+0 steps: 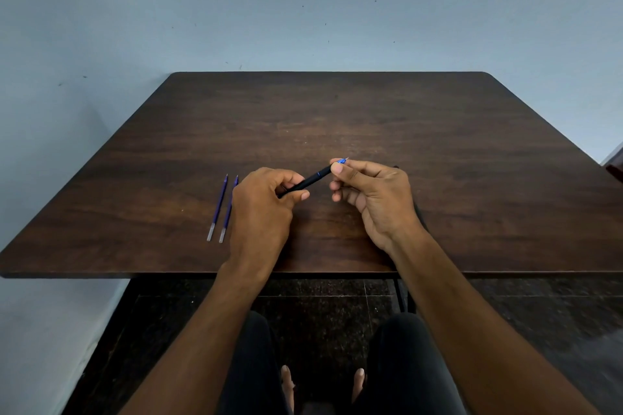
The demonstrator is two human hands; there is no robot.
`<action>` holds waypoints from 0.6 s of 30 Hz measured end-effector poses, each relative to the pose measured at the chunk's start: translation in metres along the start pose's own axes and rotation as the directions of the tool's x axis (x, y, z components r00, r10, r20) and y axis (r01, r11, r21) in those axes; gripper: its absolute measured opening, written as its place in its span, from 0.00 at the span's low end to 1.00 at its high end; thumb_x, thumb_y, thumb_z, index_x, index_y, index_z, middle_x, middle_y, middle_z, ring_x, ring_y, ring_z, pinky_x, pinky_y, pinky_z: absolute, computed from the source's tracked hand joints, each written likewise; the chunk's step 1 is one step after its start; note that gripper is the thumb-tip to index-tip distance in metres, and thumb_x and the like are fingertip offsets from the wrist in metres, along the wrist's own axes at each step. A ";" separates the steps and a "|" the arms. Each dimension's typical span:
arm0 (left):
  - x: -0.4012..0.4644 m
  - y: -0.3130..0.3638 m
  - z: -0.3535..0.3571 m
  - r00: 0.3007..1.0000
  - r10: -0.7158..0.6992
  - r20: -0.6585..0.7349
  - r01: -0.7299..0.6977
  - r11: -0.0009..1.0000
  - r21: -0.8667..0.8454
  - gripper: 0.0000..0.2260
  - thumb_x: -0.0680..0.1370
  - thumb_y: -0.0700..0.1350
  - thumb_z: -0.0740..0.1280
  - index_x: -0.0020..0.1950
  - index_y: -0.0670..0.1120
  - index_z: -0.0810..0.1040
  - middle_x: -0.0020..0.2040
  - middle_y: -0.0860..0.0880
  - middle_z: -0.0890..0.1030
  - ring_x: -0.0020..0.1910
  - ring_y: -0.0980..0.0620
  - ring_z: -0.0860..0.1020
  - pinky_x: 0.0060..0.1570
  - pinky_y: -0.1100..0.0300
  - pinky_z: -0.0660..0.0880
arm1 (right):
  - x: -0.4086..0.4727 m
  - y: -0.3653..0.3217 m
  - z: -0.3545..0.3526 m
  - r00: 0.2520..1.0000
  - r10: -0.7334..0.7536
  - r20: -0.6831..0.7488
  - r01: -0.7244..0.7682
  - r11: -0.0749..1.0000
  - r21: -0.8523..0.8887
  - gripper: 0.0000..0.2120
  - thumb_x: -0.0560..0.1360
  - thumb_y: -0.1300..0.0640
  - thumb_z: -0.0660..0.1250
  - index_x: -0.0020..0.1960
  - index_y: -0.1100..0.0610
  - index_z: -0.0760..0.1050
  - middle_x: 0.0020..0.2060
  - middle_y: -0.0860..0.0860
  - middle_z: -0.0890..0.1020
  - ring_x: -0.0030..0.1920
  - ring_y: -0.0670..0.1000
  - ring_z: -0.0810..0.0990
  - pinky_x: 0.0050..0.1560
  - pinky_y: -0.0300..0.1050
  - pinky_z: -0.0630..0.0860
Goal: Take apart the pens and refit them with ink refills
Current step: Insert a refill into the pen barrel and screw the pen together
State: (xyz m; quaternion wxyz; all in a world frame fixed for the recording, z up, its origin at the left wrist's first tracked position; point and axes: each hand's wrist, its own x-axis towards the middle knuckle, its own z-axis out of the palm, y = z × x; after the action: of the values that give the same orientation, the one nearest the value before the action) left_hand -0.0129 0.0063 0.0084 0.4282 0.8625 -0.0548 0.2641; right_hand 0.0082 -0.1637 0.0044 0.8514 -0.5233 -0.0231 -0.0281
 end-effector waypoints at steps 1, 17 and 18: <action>0.000 0.000 0.000 1.000 -0.009 0.003 0.009 1.000 -0.009 0.11 0.69 0.41 0.79 0.49 0.50 0.85 0.42 0.59 0.80 0.43 0.63 0.79 0.45 0.75 0.73 | 0.000 0.001 0.001 1.000 -0.002 0.005 0.002 1.000 0.009 0.06 0.73 0.67 0.74 0.49 0.67 0.85 0.43 0.57 0.86 0.37 0.52 0.81 0.35 0.44 0.78; -0.004 0.002 0.005 0.999 -0.046 -0.026 0.046 0.999 -0.028 0.11 0.69 0.41 0.79 0.50 0.49 0.84 0.40 0.62 0.78 0.45 0.70 0.76 0.45 0.78 0.70 | 0.002 0.006 -0.001 0.998 -0.066 -0.002 0.066 0.994 -0.082 0.05 0.75 0.62 0.74 0.49 0.63 0.86 0.35 0.54 0.84 0.36 0.50 0.80 0.35 0.41 0.77; -0.005 0.002 0.005 0.999 -0.047 -0.026 0.047 0.999 -0.028 0.11 0.69 0.41 0.79 0.50 0.49 0.84 0.40 0.62 0.78 0.45 0.70 0.77 0.45 0.77 0.70 | 0.002 0.006 -0.002 0.998 -0.069 -0.002 0.068 0.994 -0.086 0.05 0.75 0.62 0.74 0.48 0.62 0.86 0.35 0.54 0.84 0.36 0.50 0.80 0.35 0.41 0.77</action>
State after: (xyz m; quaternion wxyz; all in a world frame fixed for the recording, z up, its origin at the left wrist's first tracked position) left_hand -0.0155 0.0006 0.0045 0.4469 0.8539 -0.0323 0.2647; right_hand 0.0105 -0.1625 -0.0014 0.8267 -0.5582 -0.0378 -0.0595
